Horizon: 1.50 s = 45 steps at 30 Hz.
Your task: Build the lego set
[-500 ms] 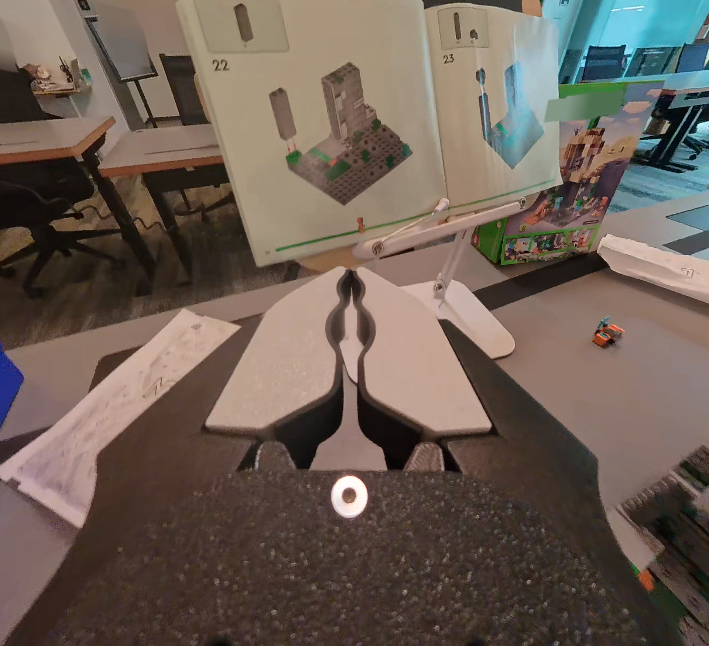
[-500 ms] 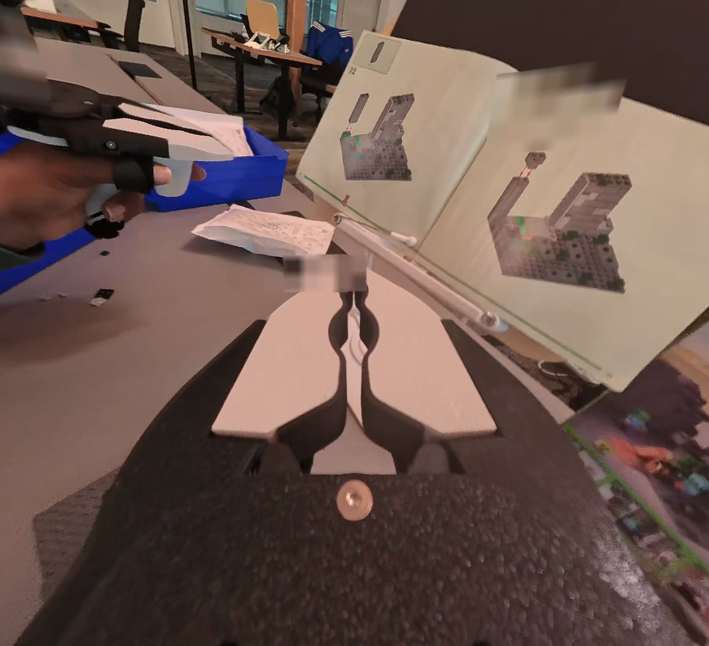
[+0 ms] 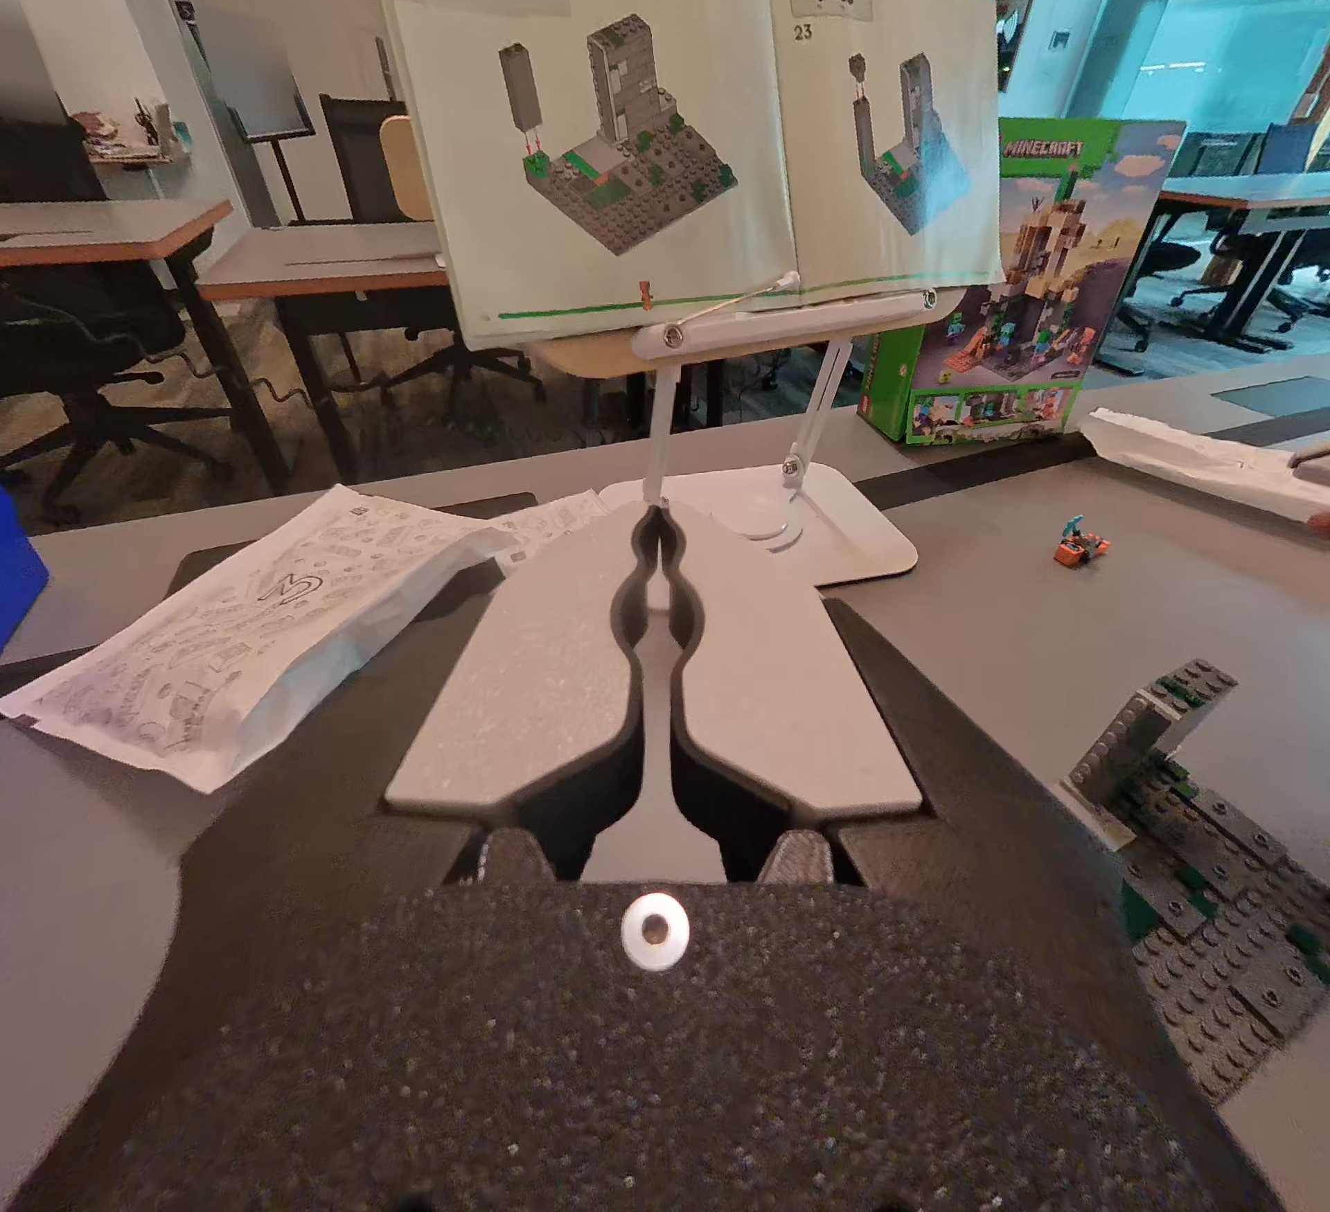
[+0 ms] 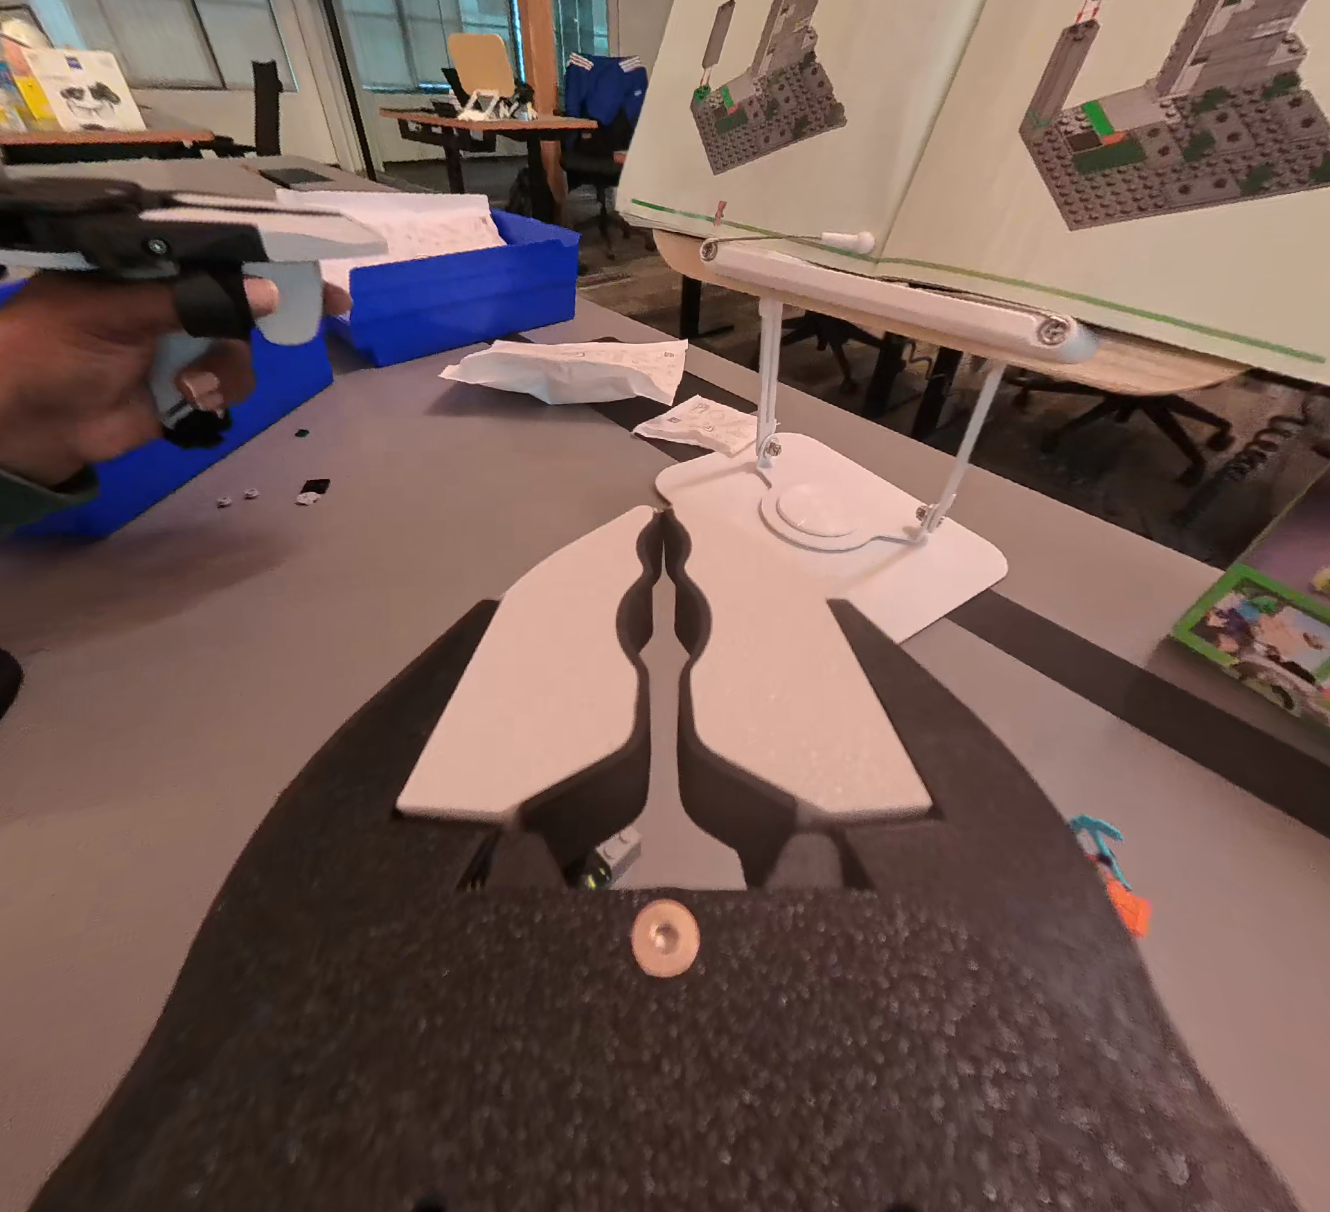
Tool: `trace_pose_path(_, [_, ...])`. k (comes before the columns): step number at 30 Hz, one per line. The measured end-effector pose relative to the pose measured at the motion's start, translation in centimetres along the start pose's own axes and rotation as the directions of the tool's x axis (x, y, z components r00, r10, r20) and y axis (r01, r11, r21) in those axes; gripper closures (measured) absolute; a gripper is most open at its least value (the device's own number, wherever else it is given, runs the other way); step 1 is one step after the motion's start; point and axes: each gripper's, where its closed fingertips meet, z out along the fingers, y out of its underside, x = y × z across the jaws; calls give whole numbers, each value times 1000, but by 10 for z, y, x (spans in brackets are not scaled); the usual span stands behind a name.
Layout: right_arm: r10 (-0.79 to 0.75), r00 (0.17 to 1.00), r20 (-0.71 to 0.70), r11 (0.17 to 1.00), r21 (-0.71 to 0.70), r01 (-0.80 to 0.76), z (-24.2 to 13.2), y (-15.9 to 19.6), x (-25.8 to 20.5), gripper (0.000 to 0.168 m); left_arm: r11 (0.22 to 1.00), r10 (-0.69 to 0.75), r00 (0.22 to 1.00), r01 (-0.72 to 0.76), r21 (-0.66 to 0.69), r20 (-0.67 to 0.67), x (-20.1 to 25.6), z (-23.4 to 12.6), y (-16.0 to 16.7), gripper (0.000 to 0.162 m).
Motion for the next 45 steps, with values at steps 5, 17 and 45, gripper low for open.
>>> trace_pose_path(5, [-9,999,-45,1000,24,10,-10,-1,13,168,999,25,1000,-25,-31,2,14,8,25,162])
trace_pose_path(17, [54,998,33,998,12,-54,5,23,6,168,998,50,999,-50,-43,0,15,11,38,162])
trace_pose_path(45, [73,996,55,996,-55,-70,0,26,6,167,999,27,983,-31,18,181,-72,181,-136,162])
